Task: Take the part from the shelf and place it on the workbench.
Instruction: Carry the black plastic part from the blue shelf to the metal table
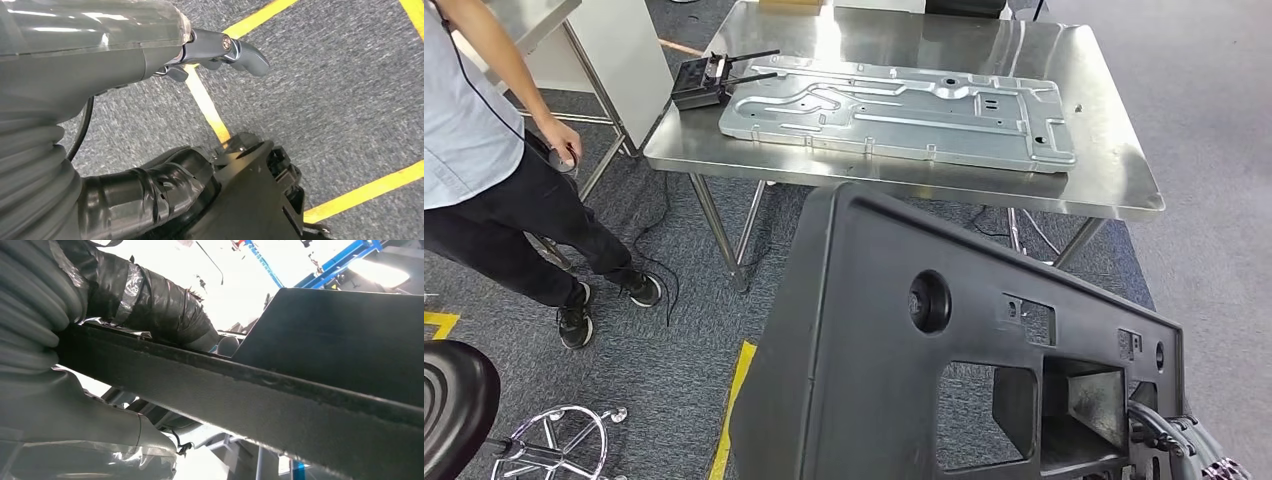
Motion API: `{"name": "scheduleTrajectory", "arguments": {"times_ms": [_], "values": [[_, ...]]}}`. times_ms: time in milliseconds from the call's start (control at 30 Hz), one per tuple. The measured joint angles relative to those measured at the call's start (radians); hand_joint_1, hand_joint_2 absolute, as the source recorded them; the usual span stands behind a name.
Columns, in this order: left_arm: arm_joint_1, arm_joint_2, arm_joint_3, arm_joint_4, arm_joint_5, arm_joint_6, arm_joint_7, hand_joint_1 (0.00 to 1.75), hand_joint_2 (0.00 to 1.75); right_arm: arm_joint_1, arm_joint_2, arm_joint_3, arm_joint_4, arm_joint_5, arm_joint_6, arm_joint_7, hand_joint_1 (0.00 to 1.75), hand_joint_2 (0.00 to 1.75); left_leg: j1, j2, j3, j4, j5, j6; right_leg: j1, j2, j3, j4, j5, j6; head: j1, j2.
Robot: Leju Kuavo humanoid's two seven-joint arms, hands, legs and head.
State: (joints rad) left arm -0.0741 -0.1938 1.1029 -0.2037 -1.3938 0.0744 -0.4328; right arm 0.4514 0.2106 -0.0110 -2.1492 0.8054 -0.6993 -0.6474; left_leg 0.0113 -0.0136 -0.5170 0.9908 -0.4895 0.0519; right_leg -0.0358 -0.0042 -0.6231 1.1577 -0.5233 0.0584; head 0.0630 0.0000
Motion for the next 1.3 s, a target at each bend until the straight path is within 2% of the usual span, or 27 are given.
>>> {"name": "scheduleTrajectory", "arguments": {"times_ms": [33,67,100,200,233,300,367,400,433,467,533,567,600,667,733,800,867,900,933,967,1033,1067,1100,1133,1167,1233,1300], "values": [[0.000,0.000,0.000,0.000,0.000,0.000,0.000,0.00,1.75,-0.001,0.000,0.000,0.000,-0.001,0.000,0.000,1.75,1.75,0.001,-0.004,-0.001,0.008,-0.007,-0.009,-0.001,0.004,0.029,-0.064,0.026,0.001,0.000,0.000],[-0.001,0.000,0.000,0.000,0.000,0.000,0.000,0.00,1.75,-0.002,0.000,0.000,0.000,-0.002,0.000,0.000,1.75,1.75,0.001,-0.007,-0.003,0.014,-0.013,-0.019,-0.001,0.007,0.049,-0.109,0.039,-0.003,0.000,0.000],[-0.001,0.000,-0.001,0.000,0.000,0.001,-0.001,0.00,1.75,-0.002,0.000,-0.001,0.000,-0.003,0.000,0.000,1.75,1.75,0.000,-0.008,-0.005,0.018,-0.017,-0.027,0.001,0.011,0.058,-0.130,0.040,-0.009,-0.001,0.000],[-0.001,0.000,-0.001,0.000,0.000,0.001,-0.001,0.00,1.75,-0.003,0.001,-0.003,0.000,-0.005,0.000,0.000,1.75,1.75,0.004,-0.009,-0.004,0.020,-0.023,-0.045,0.006,0.012,0.058,-0.131,0.036,-0.036,-0.003,0.000],[-0.001,0.000,-0.001,0.000,0.000,0.001,-0.001,0.00,1.75,-0.004,0.002,-0.003,-0.001,-0.005,0.000,0.000,1.75,1.75,0.006,-0.006,-0.008,0.034,-0.034,-0.050,0.006,0.010,0.059,-0.133,0.036,-0.045,-0.003,0.000],[-0.002,0.000,-0.001,0.000,0.000,0.001,-0.001,0.00,1.75,-0.004,0.004,-0.003,-0.001,-0.005,0.000,0.000,1.75,1.75,0.008,0.002,-0.050,0.126,-0.086,-0.057,0.006,0.004,0.062,-0.136,0.035,-0.057,-0.003,0.000],[-0.001,0.000,-0.001,0.000,0.000,0.001,-0.001,0.00,1.75,-0.004,0.005,-0.003,-0.001,-0.005,0.000,0.000,1.75,1.75,0.008,0.005,-0.123,0.264,-0.144,-0.060,0.010,0.000,0.062,-0.135,0.032,-0.063,-0.003,0.000],[0.000,0.000,-0.001,0.000,0.000,0.001,-0.001,0.00,1.75,-0.004,0.005,-0.004,-0.001,-0.005,0.000,0.000,1.75,1.75,0.008,0.005,-0.149,0.306,-0.150,-0.059,0.013,-0.001,0.064,-0.135,0.031,-0.066,-0.003,0.000],[0.001,0.000,-0.001,0.000,0.000,0.000,-0.001,0.00,1.75,-0.004,0.005,-0.004,-0.001,-0.005,0.000,0.000,1.75,1.75,0.007,0.006,-0.156,0.311,-0.135,-0.057,0.016,-0.002,0.066,-0.135,0.029,-0.067,-0.003,0.000],[0.002,0.000,-0.001,0.000,0.000,0.000,-0.001,0.00,1.75,-0.004,0.005,-0.004,-0.001,-0.005,0.000,0.000,1.75,1.75,0.007,0.006,-0.144,0.276,-0.102,-0.052,0.018,-0.002,0.070,-0.135,0.027,-0.067,-0.003,0.000],[0.002,0.000,-0.001,0.000,0.000,-0.001,-0.001,0.00,1.75,-0.004,0.005,-0.004,0.000,-0.005,0.000,0.000,1.75,1.75,0.002,0.009,-0.086,0.139,-0.026,-0.036,0.022,-0.002,0.079,-0.135,0.021,-0.065,-0.002,0.000],[0.001,0.001,-0.001,0.000,0.000,-0.001,-0.001,0.00,1.75,-0.004,0.005,-0.004,0.000,-0.006,0.000,0.000,1.75,1.75,-0.001,0.010,-0.062,0.083,-0.005,-0.029,0.024,-0.001,0.081,-0.134,0.019,-0.062,-0.003,0.000],[0.000,0.001,-0.001,0.000,0.000,-0.001,-0.001,0.00,1.75,-0.005,0.005,-0.004,0.000,-0.006,0.000,0.000,1.75,1.75,-0.005,0.012,-0.048,0.050,0.004,-0.024,0.025,-0.001,0.081,-0.134,0.017,-0.057,-0.003,0.000],[0.000,0.002,-0.001,0.000,0.000,0.000,-0.002,0.00,1.75,-0.005,0.005,-0.004,0.000,-0.007,0.000,0.000,1.75,1.75,-0.010,0.011,-0.044,0.034,0.003,-0.021,0.024,-0.002,0.081,-0.137,0.018,-0.045,-0.003,0.000],[0.002,0.002,-0.001,0.000,0.000,0.000,-0.002,0.00,1.75,-0.005,0.005,-0.004,-0.001,-0.007,0.000,0.000,1.75,1.75,-0.005,0.010,-0.037,0.021,0.009,-0.013,0.023,-0.002,0.081,-0.129,0.009,-0.034,-0.002,0.000],[0.001,0.001,-0.001,0.000,0.000,0.000,-0.002,0.00,1.75,-0.005,0.005,-0.004,-0.001,-0.007,0.000,0.000,1.75,1.75,-0.001,0.010,-0.030,0.010,0.014,-0.003,0.022,0.000,0.048,-0.058,-0.034,-0.028,-0.002,0.000],[0.000,0.000,-0.001,0.000,0.000,0.000,-0.002,0.00,1.75,-0.005,0.005,-0.004,-0.001,-0.008,0.000,0.000,1.75,1.75,-0.002,0.011,-0.029,0.009,0.012,0.003,0.022,0.001,-0.022,0.074,-0.093,-0.024,-0.002,0.000],[0.000,0.000,-0.001,0.000,0.000,0.000,-0.001,0.00,1.75,-0.005,0.005,-0.004,0.000,-0.009,0.000,0.000,1.75,1.75,-0.003,0.010,-0.029,0.010,0.011,0.004,0.022,0.001,-0.051,0.124,-0.106,-0.023,-0.002,0.000],[0.001,0.000,-0.001,0.000,0.000,0.000,-0.001,0.00,1.75,-0.005,0.005,-0.004,0.000,-0.010,0.000,0.000,1.75,1.75,-0.003,0.009,-0.027,0.010,0.009,0.004,0.022,0.001,-0.064,0.140,-0.098,-0.022,-0.002,0.000],[0.001,0.000,-0.001,0.000,0.000,0.000,-0.001,0.00,1.75,-0.005,0.005,-0.004,0.000,-0.012,0.000,0.000,1.75,1.75,-0.003,0.008,-0.024,0.011,0.006,0.002,0.021,0.001,-0.055,0.114,-0.069,-0.022,-0.002,0.000],[0.001,-0.001,-0.001,0.000,0.000,0.000,-0.001,0.00,1.75,-0.006,0.005,-0.004,0.000,-0.015,0.000,0.000,1.75,1.75,-0.004,0.004,-0.017,0.014,-0.002,-0.003,0.022,0.002,0.006,-0.020,0.006,-0.029,-0.002,0.000],[0.001,-0.002,-0.001,0.000,0.000,0.000,0.000,0.00,1.75,-0.006,0.005,-0.004,0.000,-0.016,0.000,0.000,1.75,1.75,-0.005,0.003,-0.015,0.017,-0.007,-0.008,0.024,0.002,0.034,-0.081,0.030,-0.034,-0.002,0.000],[0.001,-0.002,-0.001,0.000,0.000,0.000,0.000,0.00,1.75,-0.007,0.005,-0.005,0.000,-0.017,0.000,0.000,1.75,1.75,-0.007,0.003,-0.014,0.019,-0.011,-0.013,0.026,0.003,0.051,-0.119,0.041,-0.039,-0.002,0.000],[0.000,-0.002,-0.001,0.000,0.000,0.000,0.000,0.00,1.75,-0.007,0.005,-0.005,0.000,-0.018,0.000,0.000,1.75,1.75,-0.008,0.003,-0.014,0.019,-0.013,-0.018,0.028,0.004,0.056,-0.131,0.039,-0.045,-0.002,0.000],[0.000,-0.002,-0.001,0.000,0.000,0.000,0.000,0.00,1.75,-0.007,0.005,-0.005,0.000,-0.019,0.000,0.000,1.75,1.75,-0.009,0.003,-0.012,0.018,-0.014,-0.023,0.030,0.004,0.055,-0.133,0.039,-0.049,-0.002,0.000],[-0.001,-0.002,-0.001,0.000,0.000,0.000,0.000,0.00,1.75,-0.008,0.006,-0.006,0.000,-0.021,0.000,0.000,1.75,1.75,-0.009,0.004,-0.011,0.023,-0.023,-0.032,0.025,0.004,0.060,-0.140,0.040,-0.059,-0.003,0.000],[-0.002,-0.002,-0.001,0.000,0.000,0.000,0.000,0.00,1.75,-0.008,0.006,-0.006,0.000,-0.022,0.000,0.000,1.75,1.75,-0.008,0.006,-0.037,0.086,-0.063,-0.041,0.019,0.002,0.067,-0.148,0.040,-0.070,-0.005,0.000]]}}
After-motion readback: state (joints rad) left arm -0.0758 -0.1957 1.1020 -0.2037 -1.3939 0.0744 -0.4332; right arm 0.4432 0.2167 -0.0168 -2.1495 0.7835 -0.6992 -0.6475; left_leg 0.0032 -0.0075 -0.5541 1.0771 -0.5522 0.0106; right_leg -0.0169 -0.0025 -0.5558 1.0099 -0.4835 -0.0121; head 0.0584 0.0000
